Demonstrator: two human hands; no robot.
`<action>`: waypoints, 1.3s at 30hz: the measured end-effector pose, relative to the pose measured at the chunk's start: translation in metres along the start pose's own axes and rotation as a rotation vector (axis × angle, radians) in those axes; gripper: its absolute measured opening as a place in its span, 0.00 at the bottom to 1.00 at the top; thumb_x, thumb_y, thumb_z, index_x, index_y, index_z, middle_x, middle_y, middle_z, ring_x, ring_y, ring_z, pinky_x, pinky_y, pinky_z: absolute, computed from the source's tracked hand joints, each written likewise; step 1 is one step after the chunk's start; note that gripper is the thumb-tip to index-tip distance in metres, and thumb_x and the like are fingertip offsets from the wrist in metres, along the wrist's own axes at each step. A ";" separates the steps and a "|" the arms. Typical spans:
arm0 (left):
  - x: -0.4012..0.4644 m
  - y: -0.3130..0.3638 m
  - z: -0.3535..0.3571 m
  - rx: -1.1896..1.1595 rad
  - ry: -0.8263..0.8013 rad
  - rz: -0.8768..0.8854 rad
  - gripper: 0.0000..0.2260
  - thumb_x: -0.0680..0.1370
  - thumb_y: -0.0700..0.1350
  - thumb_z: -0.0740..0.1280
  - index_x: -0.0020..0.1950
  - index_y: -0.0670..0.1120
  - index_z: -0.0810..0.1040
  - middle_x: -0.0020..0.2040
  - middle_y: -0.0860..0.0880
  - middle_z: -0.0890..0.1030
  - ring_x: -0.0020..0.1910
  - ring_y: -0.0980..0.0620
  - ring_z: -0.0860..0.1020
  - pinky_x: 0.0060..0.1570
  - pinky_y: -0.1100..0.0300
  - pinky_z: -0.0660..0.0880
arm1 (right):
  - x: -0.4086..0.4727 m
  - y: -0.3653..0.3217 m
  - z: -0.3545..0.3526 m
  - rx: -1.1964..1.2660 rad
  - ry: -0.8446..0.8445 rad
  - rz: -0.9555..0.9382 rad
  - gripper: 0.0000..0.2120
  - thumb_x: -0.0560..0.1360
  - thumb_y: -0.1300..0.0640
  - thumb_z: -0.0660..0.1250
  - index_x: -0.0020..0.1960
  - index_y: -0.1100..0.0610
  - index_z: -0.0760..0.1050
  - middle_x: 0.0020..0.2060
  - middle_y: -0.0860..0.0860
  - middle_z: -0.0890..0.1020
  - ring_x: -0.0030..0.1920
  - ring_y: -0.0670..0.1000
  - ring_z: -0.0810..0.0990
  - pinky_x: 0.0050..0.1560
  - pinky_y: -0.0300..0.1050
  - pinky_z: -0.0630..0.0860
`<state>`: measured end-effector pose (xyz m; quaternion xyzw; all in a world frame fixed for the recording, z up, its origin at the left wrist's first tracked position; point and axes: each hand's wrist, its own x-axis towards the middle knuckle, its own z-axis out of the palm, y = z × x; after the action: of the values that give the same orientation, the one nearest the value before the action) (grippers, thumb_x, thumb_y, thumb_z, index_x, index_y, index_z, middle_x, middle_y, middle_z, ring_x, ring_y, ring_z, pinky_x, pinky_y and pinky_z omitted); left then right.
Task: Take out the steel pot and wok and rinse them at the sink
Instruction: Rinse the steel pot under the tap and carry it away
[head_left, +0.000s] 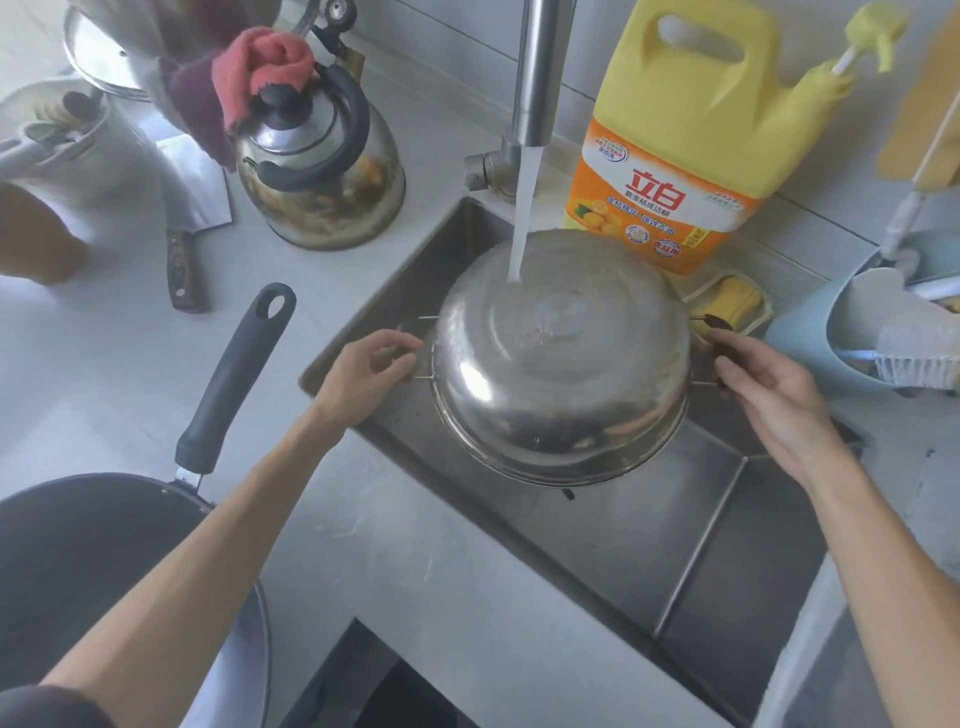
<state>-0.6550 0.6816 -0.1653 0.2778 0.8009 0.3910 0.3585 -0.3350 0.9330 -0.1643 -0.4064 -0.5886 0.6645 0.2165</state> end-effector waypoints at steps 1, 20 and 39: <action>0.000 -0.002 0.000 -0.014 0.019 0.002 0.07 0.78 0.46 0.65 0.46 0.57 0.80 0.45 0.46 0.84 0.46 0.52 0.81 0.59 0.53 0.74 | -0.001 -0.002 0.001 -0.030 -0.015 -0.009 0.24 0.60 0.40 0.74 0.54 0.45 0.79 0.47 0.40 0.84 0.49 0.39 0.79 0.45 0.29 0.75; 0.009 0.015 -0.032 0.068 0.154 0.102 0.08 0.76 0.53 0.61 0.50 0.63 0.78 0.39 0.51 0.85 0.45 0.51 0.82 0.58 0.44 0.75 | 0.003 0.020 0.027 -0.106 0.012 0.114 0.21 0.61 0.38 0.73 0.51 0.45 0.81 0.44 0.46 0.84 0.41 0.43 0.79 0.40 0.30 0.76; 0.001 0.026 -0.030 0.107 0.208 0.292 0.13 0.78 0.46 0.64 0.52 0.67 0.74 0.41 0.46 0.81 0.41 0.53 0.80 0.50 0.56 0.75 | -0.001 0.020 0.033 -0.259 -0.061 0.070 0.15 0.61 0.43 0.73 0.46 0.43 0.77 0.36 0.43 0.84 0.36 0.42 0.79 0.39 0.32 0.75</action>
<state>-0.6746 0.6833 -0.1312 0.3680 0.8045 0.4221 0.1980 -0.3567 0.9084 -0.1838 -0.4308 -0.6610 0.6023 0.1210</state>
